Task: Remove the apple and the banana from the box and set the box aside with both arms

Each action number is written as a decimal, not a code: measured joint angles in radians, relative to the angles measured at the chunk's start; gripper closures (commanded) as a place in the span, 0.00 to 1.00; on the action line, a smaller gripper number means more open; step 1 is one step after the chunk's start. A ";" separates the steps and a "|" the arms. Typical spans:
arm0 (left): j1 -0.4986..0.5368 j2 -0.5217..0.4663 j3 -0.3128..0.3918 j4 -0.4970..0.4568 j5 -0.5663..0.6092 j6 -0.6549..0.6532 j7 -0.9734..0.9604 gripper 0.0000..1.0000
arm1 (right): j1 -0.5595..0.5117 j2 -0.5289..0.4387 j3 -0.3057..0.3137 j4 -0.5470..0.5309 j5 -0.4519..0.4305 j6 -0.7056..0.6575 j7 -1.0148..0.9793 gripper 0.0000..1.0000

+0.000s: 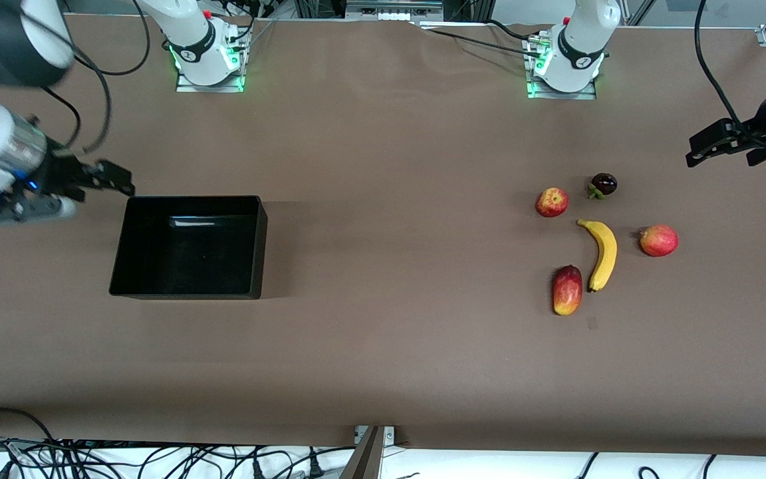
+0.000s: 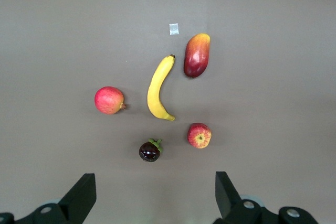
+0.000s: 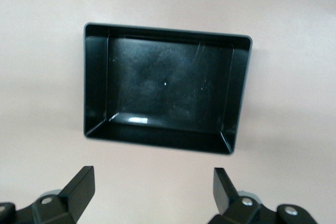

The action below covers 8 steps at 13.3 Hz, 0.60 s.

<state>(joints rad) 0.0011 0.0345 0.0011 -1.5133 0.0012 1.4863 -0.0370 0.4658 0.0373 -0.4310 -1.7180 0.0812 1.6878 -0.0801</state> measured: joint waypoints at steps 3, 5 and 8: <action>0.000 0.000 0.001 0.000 0.000 0.000 0.000 0.00 | -0.001 -0.061 0.012 -0.002 -0.029 -0.060 0.000 0.00; 0.000 0.000 0.001 0.000 0.000 0.000 0.000 0.00 | -0.024 -0.067 0.036 -0.003 -0.039 -0.066 -0.005 0.00; 0.000 0.000 0.001 -0.001 0.000 0.000 0.000 0.00 | -0.120 -0.066 0.126 -0.004 -0.040 -0.065 -0.035 0.00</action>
<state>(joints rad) 0.0014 0.0340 0.0025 -1.5139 0.0012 1.4863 -0.0370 0.3453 -0.0290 -0.3045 -1.7218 0.0411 1.6229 -0.1154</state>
